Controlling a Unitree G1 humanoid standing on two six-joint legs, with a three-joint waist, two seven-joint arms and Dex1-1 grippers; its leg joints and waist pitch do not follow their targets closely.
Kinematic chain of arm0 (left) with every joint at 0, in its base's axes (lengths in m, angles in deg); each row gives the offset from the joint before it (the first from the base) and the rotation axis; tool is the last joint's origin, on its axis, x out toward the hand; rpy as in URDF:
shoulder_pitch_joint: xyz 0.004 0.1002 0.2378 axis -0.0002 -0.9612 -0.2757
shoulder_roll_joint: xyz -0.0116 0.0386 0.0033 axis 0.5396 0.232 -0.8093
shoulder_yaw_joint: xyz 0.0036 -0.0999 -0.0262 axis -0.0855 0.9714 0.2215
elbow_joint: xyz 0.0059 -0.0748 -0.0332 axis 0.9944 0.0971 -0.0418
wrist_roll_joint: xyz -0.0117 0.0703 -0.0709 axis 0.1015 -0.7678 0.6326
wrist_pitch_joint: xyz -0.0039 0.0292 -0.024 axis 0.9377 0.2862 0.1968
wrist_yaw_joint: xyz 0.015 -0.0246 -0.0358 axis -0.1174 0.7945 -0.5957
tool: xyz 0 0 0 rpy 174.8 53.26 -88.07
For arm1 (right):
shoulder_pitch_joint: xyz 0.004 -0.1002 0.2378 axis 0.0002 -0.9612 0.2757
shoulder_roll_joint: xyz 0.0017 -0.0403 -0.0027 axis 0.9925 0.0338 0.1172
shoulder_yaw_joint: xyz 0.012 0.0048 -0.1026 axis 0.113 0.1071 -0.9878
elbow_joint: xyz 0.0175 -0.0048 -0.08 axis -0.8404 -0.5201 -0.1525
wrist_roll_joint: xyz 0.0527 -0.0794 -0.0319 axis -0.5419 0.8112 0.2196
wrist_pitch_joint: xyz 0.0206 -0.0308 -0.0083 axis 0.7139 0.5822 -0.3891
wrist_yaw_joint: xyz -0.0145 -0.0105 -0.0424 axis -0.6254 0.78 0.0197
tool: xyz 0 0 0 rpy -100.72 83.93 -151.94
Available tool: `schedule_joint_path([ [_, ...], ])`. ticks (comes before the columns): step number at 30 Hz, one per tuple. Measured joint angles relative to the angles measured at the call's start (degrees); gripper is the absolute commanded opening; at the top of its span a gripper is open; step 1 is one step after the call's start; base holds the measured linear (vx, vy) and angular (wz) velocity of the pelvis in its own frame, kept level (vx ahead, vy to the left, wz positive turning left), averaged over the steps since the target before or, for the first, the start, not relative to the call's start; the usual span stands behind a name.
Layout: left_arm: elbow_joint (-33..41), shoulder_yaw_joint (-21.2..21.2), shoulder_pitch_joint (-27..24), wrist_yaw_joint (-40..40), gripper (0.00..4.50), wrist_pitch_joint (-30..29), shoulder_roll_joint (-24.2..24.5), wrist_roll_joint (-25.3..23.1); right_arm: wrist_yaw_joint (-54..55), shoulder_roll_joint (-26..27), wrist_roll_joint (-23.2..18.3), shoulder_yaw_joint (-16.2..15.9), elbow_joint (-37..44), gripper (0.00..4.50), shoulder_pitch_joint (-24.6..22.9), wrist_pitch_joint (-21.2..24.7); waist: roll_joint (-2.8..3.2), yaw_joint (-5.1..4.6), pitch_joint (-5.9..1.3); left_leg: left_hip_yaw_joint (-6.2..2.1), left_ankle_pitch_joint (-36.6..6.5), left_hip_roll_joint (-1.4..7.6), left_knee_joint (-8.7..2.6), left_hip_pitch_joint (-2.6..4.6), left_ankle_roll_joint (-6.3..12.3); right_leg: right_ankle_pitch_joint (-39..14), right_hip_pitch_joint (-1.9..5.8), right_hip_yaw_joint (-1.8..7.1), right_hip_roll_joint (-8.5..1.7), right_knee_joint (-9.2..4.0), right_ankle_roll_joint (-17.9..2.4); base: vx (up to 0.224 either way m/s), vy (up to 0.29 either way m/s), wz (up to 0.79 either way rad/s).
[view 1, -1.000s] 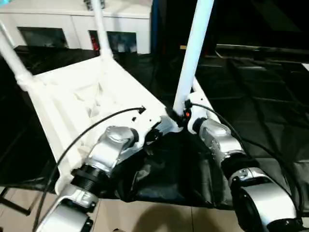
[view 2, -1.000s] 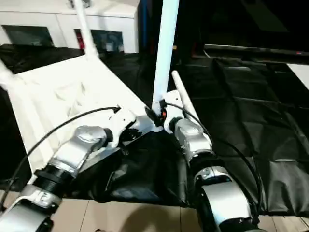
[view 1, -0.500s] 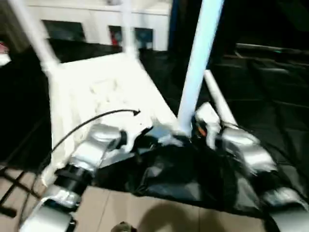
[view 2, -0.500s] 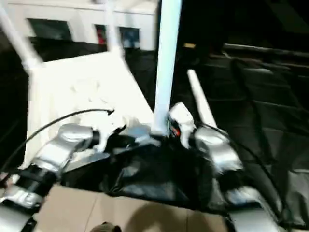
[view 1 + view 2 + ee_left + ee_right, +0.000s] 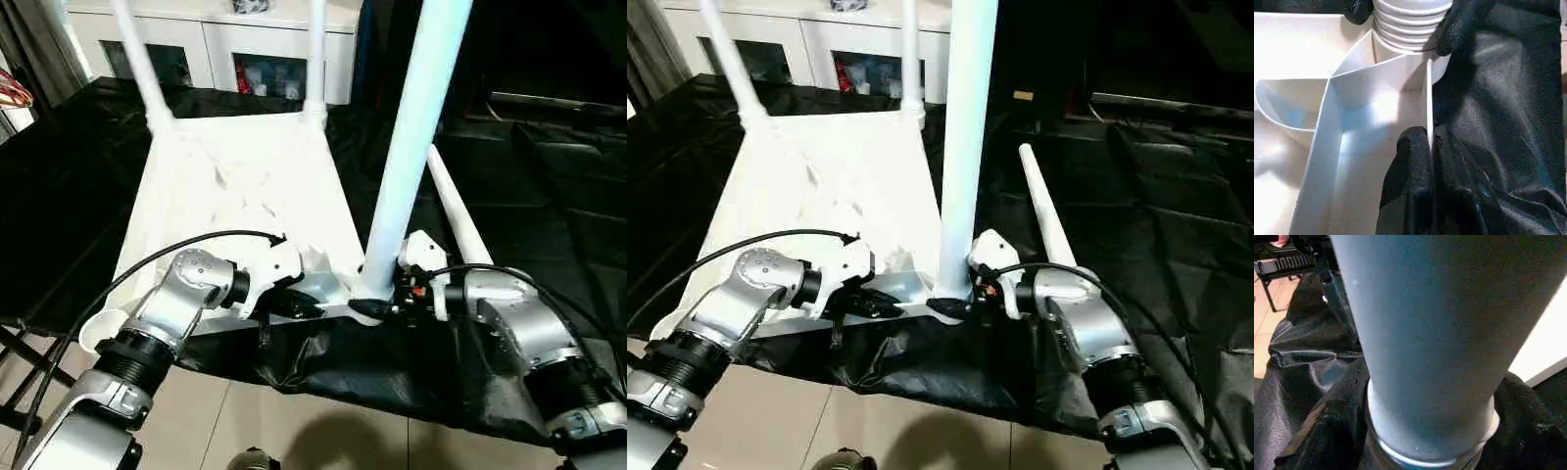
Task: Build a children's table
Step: Insert table leg to table base
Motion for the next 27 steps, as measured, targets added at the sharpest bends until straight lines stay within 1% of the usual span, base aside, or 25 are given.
schedule_joint_path([
  [1, -0.15, 0.00, 0.03, -0.15, 0.00, 0.14, -0.01, 0.01, 0.01, -0.03, 0.00, 0.00, 0.36, 2.83, -0.17, 0.27, 0.01, 0.05, 0.00, 0.00, 0.00, 0.00, 0.00, 0.00, 0.00, 0.00, 0.00, 0.00, 0.00, 0.00, 0.00, 0.000, 0.000, 0.00],
  [7, -0.98, 0.19, 0.09, -0.24, 0.00, 0.50, -0.33, 0.06, 0.24, 0.41, -0.02, 0.10, 1.43, 2.77, -0.82, 1.43, 0.08, 0.17, -0.05, 0.00, 0.00, 0.00, 0.06, 0.01, 0.00, 0.00, 0.01, 0.00, -0.02, 0.06, 0.00, 0.000, 0.000, 0.00],
  [10, -2.99, 0.95, 0.42, 3.81, 0.00, 0.64, -2.08, -0.49, 5.12, 2.69, 0.37, 2.09, -0.58, 2.77, -0.89, 1.53, 0.09, 0.04, -0.06, 0.00, 0.06, 0.00, 0.13, 0.06, 0.01, 0.06, 0.04, 0.00, -0.05, 0.16, -0.01, 0.000, 0.000, 0.00],
  [11, -3.74, 1.29, 0.84, 5.68, 0.00, 0.57, -2.74, -1.07, 7.85, 4.05, 0.47, 3.07, -1.89, 2.77, -0.45, 1.57, 0.08, -0.25, -0.06, 0.00, 0.11, 0.00, 0.14, 0.10, -0.03, 0.14, 0.04, 0.00, -0.05, 0.17, -0.01, 0.000, 0.000, 0.00],
  [14, -6.02, 2.99, 2.47, 13.62, 0.00, -2.15, -5.98, -2.49, 20.74, 10.34, 0.88, 7.21, -8.93, 2.76, 2.89, 0.96, 0.07, -1.94, -0.06, 0.01, 0.31, -0.01, 0.12, 0.17, -0.12, 0.49, 0.00, 0.05, -0.05, 0.14, -0.02, 0.000, 0.000, 0.00],
  [16, -6.11, 3.11, 2.69, 17.14, 0.00, -3.78, -7.69, -2.82, 26.09, 11.99, 0.95, 8.11, -11.61, 2.76, 4.57, 0.88, 0.07, -3.04, -0.06, 0.00, 0.32, -0.02, 0.11, 0.26, -0.13, 0.60, 0.03, 0.05, -0.06, 0.06, 0.02, 0.000, 0.000, 0.00],
  [17, -6.11, 3.16, 2.79, 18.13, 0.00, -4.40, -8.13, -2.91, 27.59, 12.59, 0.97, 8.47, -12.21, 2.76, 4.89, 0.85, 0.07, -3.22, -0.06, 0.00, 0.32, -0.02, 0.07, 0.32, -0.14, 0.60, 0.04, 0.06, -0.05, 0.06, 0.03, 0.000, 0.000, 0.00],
  [21, -6.09, 4.32, 3.19, 24.45, 0.00, -6.82, -10.57, -4.40, 38.12, 17.12, 1.86, 10.38, -18.77, 2.76, 9.08, -1.16, 0.07, -4.47, -0.06, -0.01, 0.40, -0.01, -0.06, 0.47, -0.28, 0.61, 0.06, 0.09, 0.02, 0.08, 0.02, 0.000, 0.000, 0.00],
  [23, -6.10, 4.33, 3.25, 26.23, 0.00, -7.07, -11.38, -4.67, 40.58, 18.08, 2.61, 11.16, -20.83, 2.76, 10.01, -2.85, 0.06, -4.63, -0.05, -0.01, 0.40, -0.01, -0.11, 0.45, -0.28, 0.61, 0.04, 0.10, 0.03, 0.06, 0.03, 0.000, 0.000, 0.00],
  [24, -6.10, 4.33, 3.26, 26.67, 0.00, -7.07, -11.51, -4.80, 41.22, 18.31, 2.72, 11.23, -21.67, 3.10, 10.36, -3.68, 0.06, -4.62, -0.06, 0.00, 0.40, -0.01, -0.16, 0.46, -0.28, 0.61, 0.04, 0.09, 0.03, 0.02, 0.03, 0.000, 0.000, 0.00],
  [25, -6.09, 4.34, 3.27, 26.80, 0.00, -7.04, -11.51, -4.89, 41.47, 18.50, 2.73, 11.34, -22.26, 3.31, 10.65, -4.15, 0.06, -4.62, -0.06, -0.01, 0.40, -0.01, -0.18, 0.46, -0.27, 0.61, 0.03, 0.09, 0.04, 0.02, 0.03, 0.000, 0.000, 0.00],
  [26, -6.09, 4.34, 3.26, 26.87, 0.00, -6.93, -11.51, -5.01, 41.37, 18.65, 2.68, 11.68, -22.92, 3.45, 10.92, -4.57, 0.06, -4.60, -0.06, -0.01, 0.40, -0.01, -0.19, 0.46, -0.27, 0.61, 0.03, 0.08, 0.05, 0.02, 0.03, 0.000, 0.000, 0.00],
  [27, -6.09, 4.29, 3.26, 26.85, 0.00, -6.85, -11.51, -5.03, 41.09, 18.88, 2.37, 12.18, -23.36, 3.48, 10.99, -4.88, 0.06, -4.56, -0.05, -0.01, 0.40, -0.01, -0.19, 0.45, -0.27, 0.61, 0.03, 0.08, 0.04, 0.01, 0.03, 0.000, 0.000, 0.00],
])
